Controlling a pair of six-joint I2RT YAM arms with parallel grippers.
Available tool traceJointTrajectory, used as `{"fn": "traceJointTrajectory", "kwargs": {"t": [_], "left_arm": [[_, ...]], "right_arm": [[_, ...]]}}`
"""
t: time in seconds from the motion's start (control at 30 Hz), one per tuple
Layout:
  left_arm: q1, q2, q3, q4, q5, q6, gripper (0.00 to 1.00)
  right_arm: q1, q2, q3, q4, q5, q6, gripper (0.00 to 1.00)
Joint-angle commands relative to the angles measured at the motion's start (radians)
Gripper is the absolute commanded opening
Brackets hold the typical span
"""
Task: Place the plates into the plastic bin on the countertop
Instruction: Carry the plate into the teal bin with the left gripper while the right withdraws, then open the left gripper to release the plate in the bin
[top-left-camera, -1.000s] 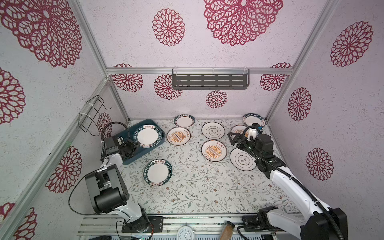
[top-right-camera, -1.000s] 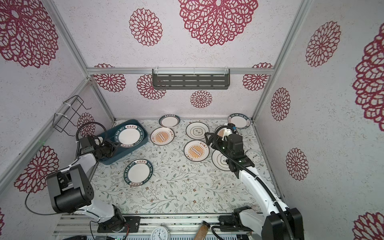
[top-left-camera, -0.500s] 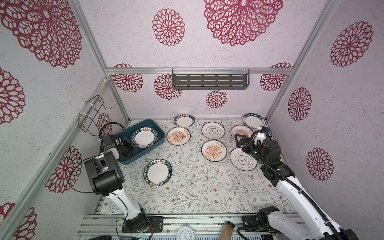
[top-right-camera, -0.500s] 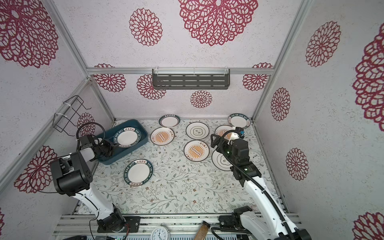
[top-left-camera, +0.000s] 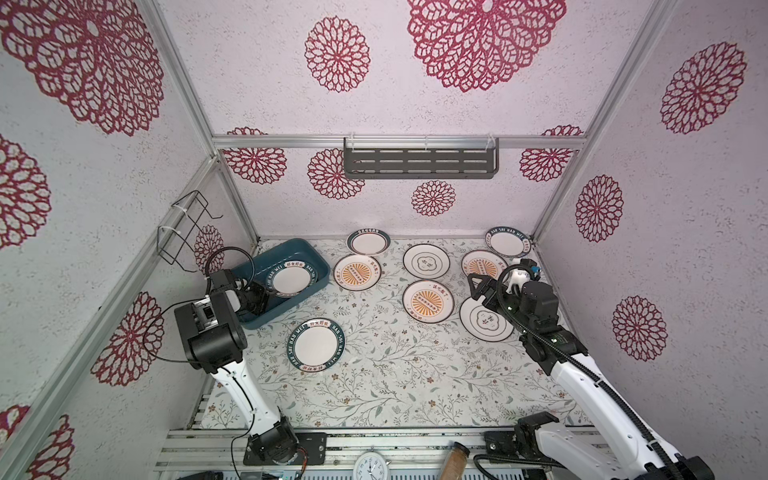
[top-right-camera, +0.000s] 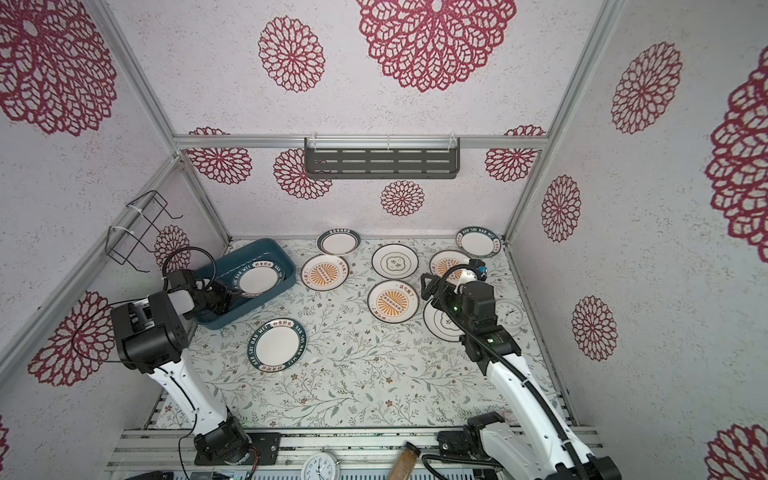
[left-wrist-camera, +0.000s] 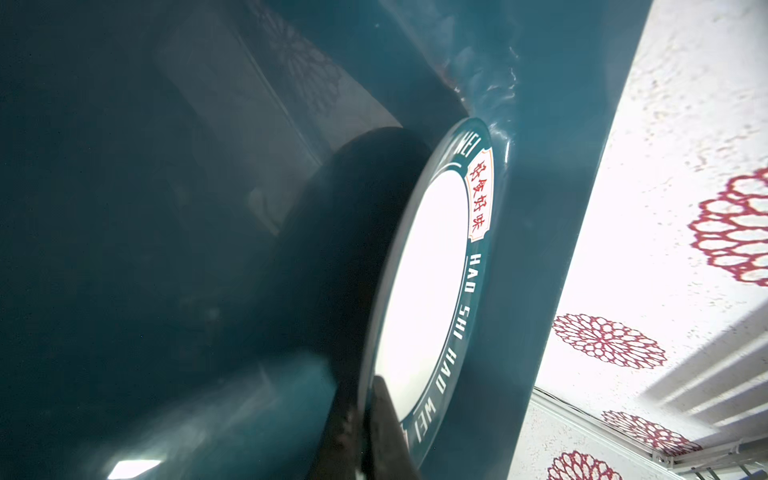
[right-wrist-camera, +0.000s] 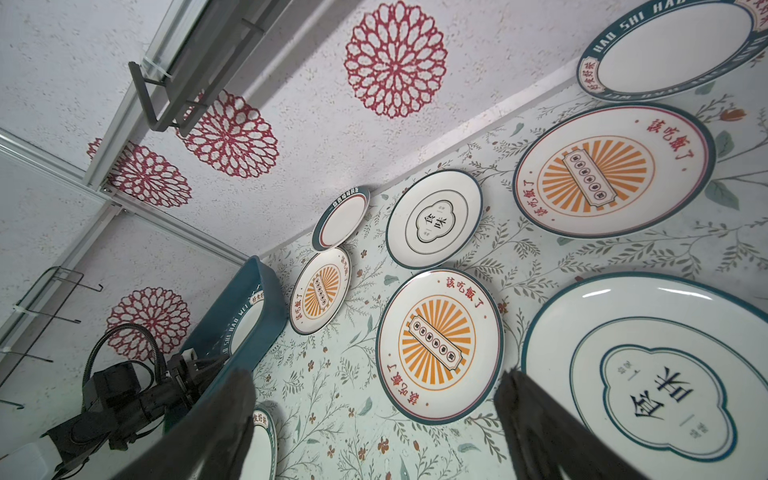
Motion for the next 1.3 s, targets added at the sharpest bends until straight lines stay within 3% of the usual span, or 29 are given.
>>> {"fn": "traceJointTrajectory", "kwargs": {"t": [0.0,0.17,0.4,0.53,0.73,0.83,1.07,1.27], "left_arm": [[-0.007,0.019,0.029,0.012,0.009,0.018,0.0],[-0.015,0.029,0.045,0.002,-0.005,0.017,0.08],[-0.018,0.035,0.073,-0.01,-0.032,-0.019,0.08],[-0.022,0.021,0.072,-0.003,-0.048,-0.032,0.24],[-0.025,-0.032,0.074,-0.06,-0.12,-0.007,0.61],[-0.026,-0.066,0.06,-0.074,-0.139,0.003,0.73],[-0.059,-0.318,-0.088,0.009,-0.275,0.016,0.87],[-0.121,-0.463,-0.082,-0.141,-0.385,0.141,0.92]], "right_arm": [[-0.003,-0.005,0.011,0.053,-0.01,0.0,0.95],[0.0,0.025,0.009,0.1,-0.079,-0.008,0.95],[0.03,0.077,0.014,0.146,-0.096,0.002,0.95],[0.048,0.105,0.026,0.148,-0.112,-0.005,0.95],[0.091,0.153,0.018,0.194,-0.077,-0.016,0.95],[0.114,0.201,0.022,0.233,-0.092,-0.02,0.95],[0.204,0.364,0.054,0.31,-0.098,-0.04,0.94],[0.246,0.495,0.118,0.344,-0.116,-0.049,0.95]]}}
